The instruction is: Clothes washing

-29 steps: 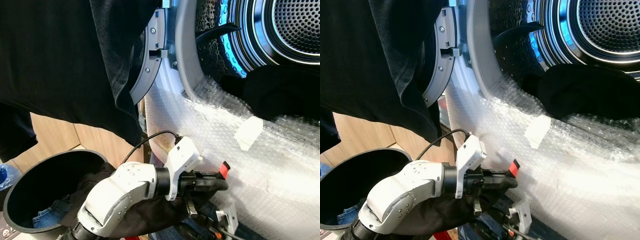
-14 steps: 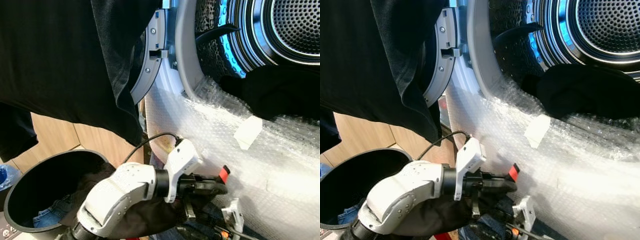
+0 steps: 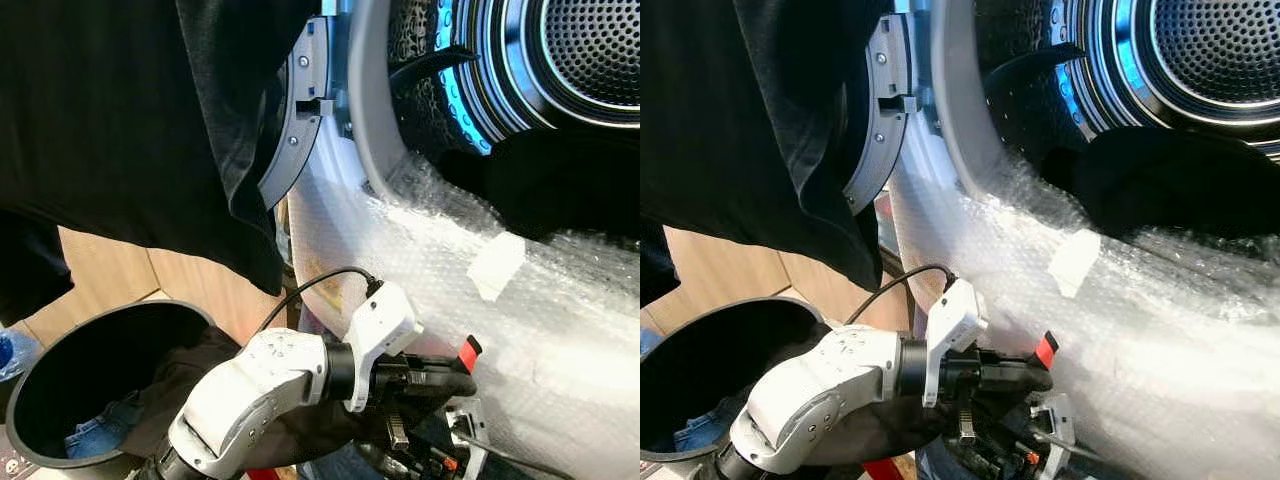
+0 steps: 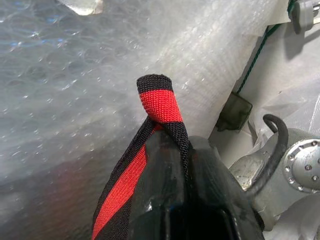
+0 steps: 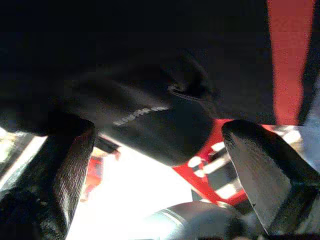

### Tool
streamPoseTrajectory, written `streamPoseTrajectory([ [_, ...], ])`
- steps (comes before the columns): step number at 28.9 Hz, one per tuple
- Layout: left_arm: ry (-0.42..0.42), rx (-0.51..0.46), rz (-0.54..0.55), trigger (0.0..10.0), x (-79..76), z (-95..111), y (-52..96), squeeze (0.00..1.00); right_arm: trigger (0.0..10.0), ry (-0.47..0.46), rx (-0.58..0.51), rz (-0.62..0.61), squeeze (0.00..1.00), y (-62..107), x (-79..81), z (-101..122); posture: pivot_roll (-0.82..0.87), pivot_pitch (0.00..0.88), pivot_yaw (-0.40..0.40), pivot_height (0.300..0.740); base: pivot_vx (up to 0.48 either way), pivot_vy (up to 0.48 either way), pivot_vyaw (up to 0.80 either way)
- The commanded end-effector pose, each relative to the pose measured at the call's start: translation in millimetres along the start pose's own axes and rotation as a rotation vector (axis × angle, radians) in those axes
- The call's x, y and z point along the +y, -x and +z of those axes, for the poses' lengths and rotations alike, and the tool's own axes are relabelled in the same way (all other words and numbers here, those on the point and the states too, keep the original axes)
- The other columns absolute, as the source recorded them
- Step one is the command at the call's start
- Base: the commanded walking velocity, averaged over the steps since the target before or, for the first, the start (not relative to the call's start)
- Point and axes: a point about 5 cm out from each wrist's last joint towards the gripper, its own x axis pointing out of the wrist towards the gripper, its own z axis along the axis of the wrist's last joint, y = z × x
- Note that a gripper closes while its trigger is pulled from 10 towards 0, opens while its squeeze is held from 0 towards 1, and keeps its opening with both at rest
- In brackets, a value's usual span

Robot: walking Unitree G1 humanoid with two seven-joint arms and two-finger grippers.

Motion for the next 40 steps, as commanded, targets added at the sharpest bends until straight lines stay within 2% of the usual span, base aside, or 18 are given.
streamPoseTrajectory([
  [1,-0.034,-0.007,-0.016,0.0,-1.4,5,-2.1,0.0,10.0,0.002,-0.011,0.008,0.0,1.1,4.9,4,0.06,0.0,-0.023,0.74,0.0,0.0,0.0],
  [6,-0.034,-0.007,-0.015,0.0,-1.4,5,-2.3,0.0,10.0,-0.014,-0.008,-0.001,0.0,1.3,6.5,6,0.06,0.0,-0.023,0.74,0.0,0.0,0.0],
  [8,-0.025,-0.015,0.03,0.0,-1.3,1,-5.1,0.0,10.0,-0.152,-0.038,0.049,0.0,12.0,18.9,-3,0.05,0.0,-0.025,0.74,0.0,0.0,0.0],
  [9,-0.015,-0.015,0.05,0.0,-2.4,-3,-8.2,0.0,10.0,-0.216,-0.067,0.114,0.0,18.9,29.0,-4,0.05,0.0,-0.025,0.74,0.0,0.0,0.0],
  [12,0.006,-0.005,0.029,0.0,-6.5,-9,-11.6,0.0,10.0,-0.203,-0.083,0.225,0.0,23.4,39.6,1,0.04,0.0,-0.024,0.74,0.0,0.0,0.0],
  [15,0.014,0.001,0.009,0.0,-8.4,-10,-12.4,0.0,10.0,-0.19,-0.089,0.259,0.0,23.6,42.9,4,0.04,0.0,-0.022,0.74,0.0,0.0,0.0],
  [16,0.016,0.01,-0.021,0.0,-11.0,-11,-13.5,0.0,10.0,-0.156,-0.095,0.276,0.0,22.4,44.1,7,0.03,0.0,-0.021,0.74,0.0,0.0,0.0],
  [19,0.014,0.02,-0.049,0.0,-13.6,-12,-16.1,0.0,10.0,-0.113,-0.079,0.188,0.0,10.8,33.1,11,0.03,0.0,-0.019,0.74,0.0,0.0,0.0],
  [22,0.01,0.022,-0.049,0.0,-13.9,-12,-18.2,0.0,10.0,-0.088,-0.06,0.167,0.0,4.4,33.0,15,0.04,0.0,-0.016,0.74,0.0,0.0,0.0],
  [24,0.006,0.018,-0.046,0.0,-13.6,-12,-20.1,0.0,10.0,-0.017,-0.006,0.093,0.0,-2.9,28.7,13,0.04,0.0,-0.017,0.74,0.0,0.0,0.0],
  [25,0.006,0.018,-0.046,0.0,-13.6,-12,-20.1,0.0,10.0,-0.017,-0.006,0.093,0.0,-2.9,28.7,13,0.04,0.0,-0.017,0.74,0.0,0.0,0.0],
  [26,0.001,0.012,-0.043,0.0,-12.9,-10,-20.8,0.0,10.0,0.015,0.03,0.031,0.0,-7.3,22.2,9,0.04,0.0,-0.015,0.74,0.0,0.0,0.0],
  [37,-0.023,-0.025,0.006,0.0,-4.6,0,-23.7,0.0,10.0,0.085,0.081,-0.084,0.0,-13.8,2.8,0,0.05,0.0,-0.023,0.74,0.0,0.0,0.0],
  [40,-0.034,-0.051,0.014,0.0,-1.4,7,-25.2,0.0,10.0,0.102,0.072,-0.189,0.0,-19.3,-10.0,-2,0.06,0.0,-0.033,0.74,0.0,0.0,0.0],
])
